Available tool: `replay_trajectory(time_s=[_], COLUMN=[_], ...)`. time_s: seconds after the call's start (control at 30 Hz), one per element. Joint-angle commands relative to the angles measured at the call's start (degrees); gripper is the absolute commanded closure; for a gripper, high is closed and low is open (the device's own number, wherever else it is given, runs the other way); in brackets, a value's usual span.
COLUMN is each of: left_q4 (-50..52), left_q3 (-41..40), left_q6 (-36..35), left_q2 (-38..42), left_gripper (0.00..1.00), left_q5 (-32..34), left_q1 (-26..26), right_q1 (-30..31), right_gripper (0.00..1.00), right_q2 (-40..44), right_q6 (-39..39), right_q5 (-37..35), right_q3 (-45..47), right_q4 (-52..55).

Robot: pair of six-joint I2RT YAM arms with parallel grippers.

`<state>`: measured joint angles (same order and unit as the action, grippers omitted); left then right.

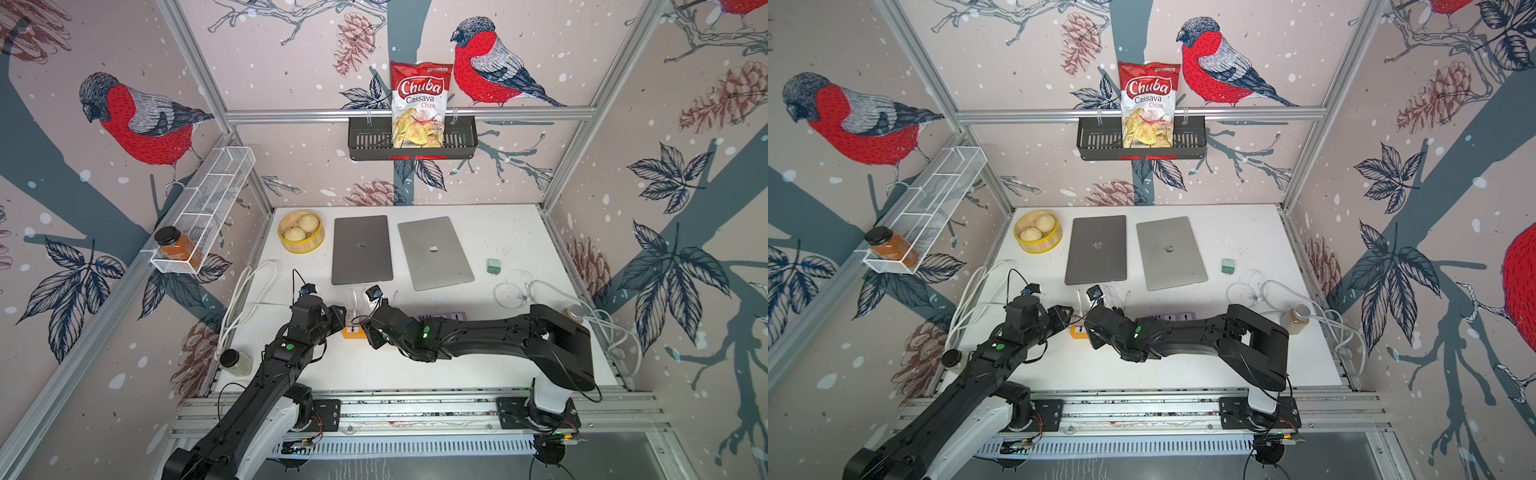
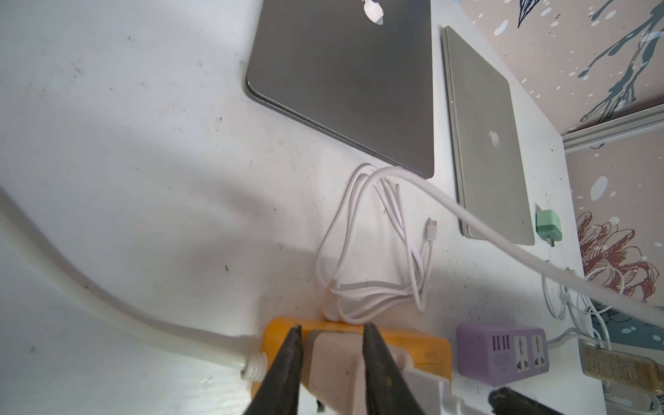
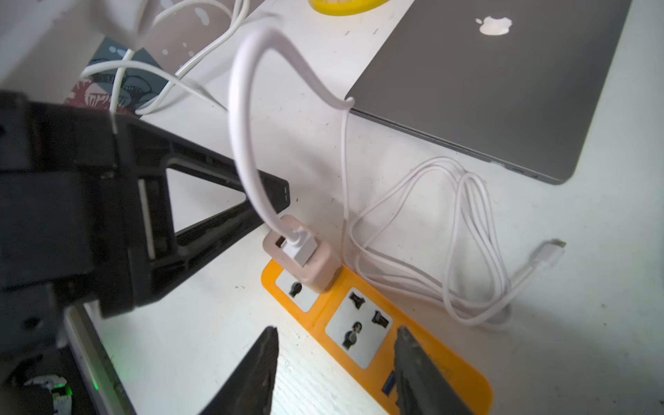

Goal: Unplug the laptop charger
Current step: Remove the charging cable from the plug.

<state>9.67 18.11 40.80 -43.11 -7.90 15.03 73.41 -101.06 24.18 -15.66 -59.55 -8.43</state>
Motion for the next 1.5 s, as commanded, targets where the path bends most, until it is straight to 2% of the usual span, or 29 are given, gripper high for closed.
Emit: replay_trajectory(time_s=[0.0, 0.07, 0.13, 0.23, 0.33, 0.83, 1.47], left_q4=[-0.09, -0.01, -0.08, -0.09, 0.56, 4.34, 2.84], left_q3=[-0.31, -0.44, -0.54, -0.56, -0.47, -0.32, -1.71], left_q6=[1.74, 1.92, 2.02, 2.01, 2.28, 4.25, 4.32], left_q2=[0.64, 0.79, 0.79, 1.01, 1.19, 3.11, 1.18], left_gripper=[0.70, 0.70, 0.70, 0.71, 0.71, 0.72, 0.73], left_q5=[-1.41, -1.49, -1.75, -2.25, -1.30, 4.95, 5.18], left_q1=[0.08, 0.18, 0.13, 0.38, 1.13, 5.67, 5.89], right_q1=[-2.13, -4.96, -6.77, -7.34, -6.91, -6.59, -8.46], right_gripper=[0.48, 0.51, 0.53, 0.55, 0.61, 0.62, 0.64], right_q2=[2.49, 4.28, 4.63, 2.85, 0.55, -4.59, -6.61], right_q6=[-9.02, -9.94, -11.62, -16.03, -19.52, -22.31, -25.39], right_q5=[8.65, 15.72, 19.70, 22.13, 24.53, 20.98, 25.34], right_q3=[4.12, 7.85, 9.34, 7.28, 4.58, 2.97, 0.67], right_q4=[-9.30, -15.34, -18.60, -17.30, -15.92, -20.63, -18.99])
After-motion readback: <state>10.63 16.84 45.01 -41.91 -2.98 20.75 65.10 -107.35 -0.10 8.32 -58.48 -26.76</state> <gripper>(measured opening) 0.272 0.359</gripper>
